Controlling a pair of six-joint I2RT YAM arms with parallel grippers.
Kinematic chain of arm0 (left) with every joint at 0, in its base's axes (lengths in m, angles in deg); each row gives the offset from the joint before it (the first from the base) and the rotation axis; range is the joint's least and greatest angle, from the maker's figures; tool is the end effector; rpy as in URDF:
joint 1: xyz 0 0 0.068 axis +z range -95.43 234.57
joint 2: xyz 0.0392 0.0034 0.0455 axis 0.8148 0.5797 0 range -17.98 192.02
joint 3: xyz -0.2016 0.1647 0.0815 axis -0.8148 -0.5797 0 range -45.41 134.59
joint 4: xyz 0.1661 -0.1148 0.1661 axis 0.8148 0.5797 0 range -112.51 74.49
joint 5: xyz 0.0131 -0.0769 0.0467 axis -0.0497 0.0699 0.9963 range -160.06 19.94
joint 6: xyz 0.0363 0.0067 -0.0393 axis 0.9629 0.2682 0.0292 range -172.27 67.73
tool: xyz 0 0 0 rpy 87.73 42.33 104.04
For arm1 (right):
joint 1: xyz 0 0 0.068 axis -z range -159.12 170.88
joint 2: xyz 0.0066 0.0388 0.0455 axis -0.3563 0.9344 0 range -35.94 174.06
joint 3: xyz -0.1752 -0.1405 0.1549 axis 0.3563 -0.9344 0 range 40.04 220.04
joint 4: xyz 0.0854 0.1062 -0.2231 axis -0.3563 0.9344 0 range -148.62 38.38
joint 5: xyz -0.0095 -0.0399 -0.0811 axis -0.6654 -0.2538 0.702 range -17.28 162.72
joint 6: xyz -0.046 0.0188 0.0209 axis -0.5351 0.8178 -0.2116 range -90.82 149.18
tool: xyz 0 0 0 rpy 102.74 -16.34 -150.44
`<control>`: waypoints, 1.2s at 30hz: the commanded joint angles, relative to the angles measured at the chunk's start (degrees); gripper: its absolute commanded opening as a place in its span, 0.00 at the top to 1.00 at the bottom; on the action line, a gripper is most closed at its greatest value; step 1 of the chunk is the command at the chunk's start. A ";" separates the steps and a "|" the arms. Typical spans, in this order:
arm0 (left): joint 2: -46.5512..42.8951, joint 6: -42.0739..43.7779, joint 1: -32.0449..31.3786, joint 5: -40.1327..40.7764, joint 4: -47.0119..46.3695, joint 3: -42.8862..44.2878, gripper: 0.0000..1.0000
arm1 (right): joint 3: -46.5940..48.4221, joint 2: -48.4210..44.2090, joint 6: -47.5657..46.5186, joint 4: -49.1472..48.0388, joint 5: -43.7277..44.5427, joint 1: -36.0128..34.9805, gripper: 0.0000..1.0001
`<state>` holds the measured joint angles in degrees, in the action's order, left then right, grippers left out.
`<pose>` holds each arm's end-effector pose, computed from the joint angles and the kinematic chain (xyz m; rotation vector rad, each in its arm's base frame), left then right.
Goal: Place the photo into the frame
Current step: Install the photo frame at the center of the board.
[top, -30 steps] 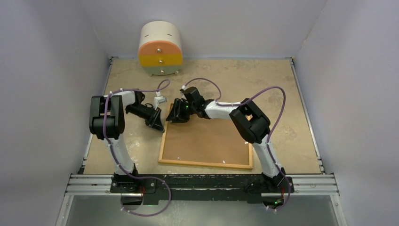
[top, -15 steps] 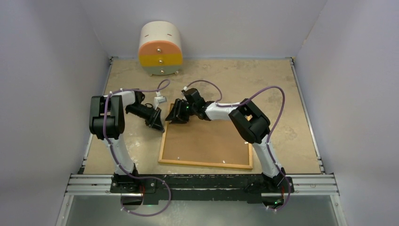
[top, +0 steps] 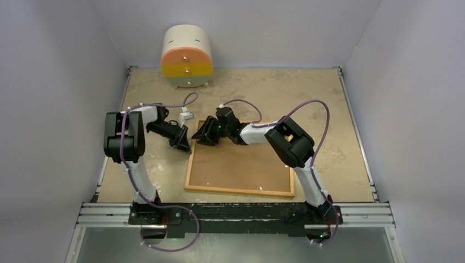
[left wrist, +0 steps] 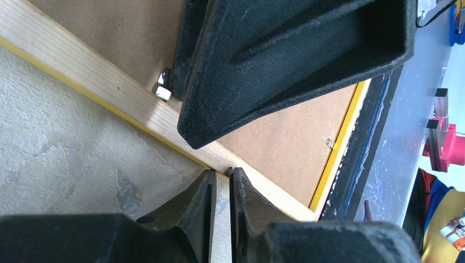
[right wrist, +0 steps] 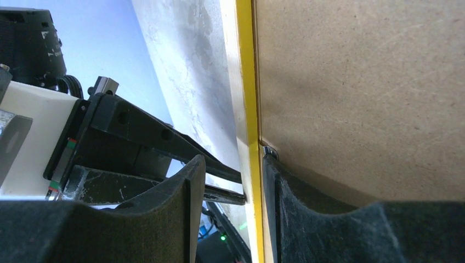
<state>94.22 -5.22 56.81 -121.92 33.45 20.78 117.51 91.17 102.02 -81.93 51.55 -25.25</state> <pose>0.3140 -0.0157 0.1294 0.8853 2.5015 -1.2867 0.3233 0.3546 0.1288 0.2867 2.4271 1.5291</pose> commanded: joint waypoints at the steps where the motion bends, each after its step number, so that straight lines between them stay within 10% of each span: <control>1: -1.34 2.39 -0.04 2.20 -5.54 -0.54 0.84 | -1.86 -0.27 3.62 0.60 5.03 -1.03 0.54; 13: -2.13 3.34 0.23 2.62 -3.62 0.91 0.80 | -3.56 -2.99 0.13 -1.94 2.45 -0.20 0.53; 22: -5.37 10.33 1.54 2.58 5.10 5.44 0.50 | -6.31 -21.88 -50.07 26.59 5.60 0.71 0.34; 36: -5.99 -3.69 -3.56 12.55 -11.25 -3.16 0.50 | -30.05 -46.28 -70.09 29.81 8.46 -11.61 0.27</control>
<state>87.40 -3.30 56.96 -113.05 29.83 18.86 87.87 47.70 40.34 -53.71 60.82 -35.13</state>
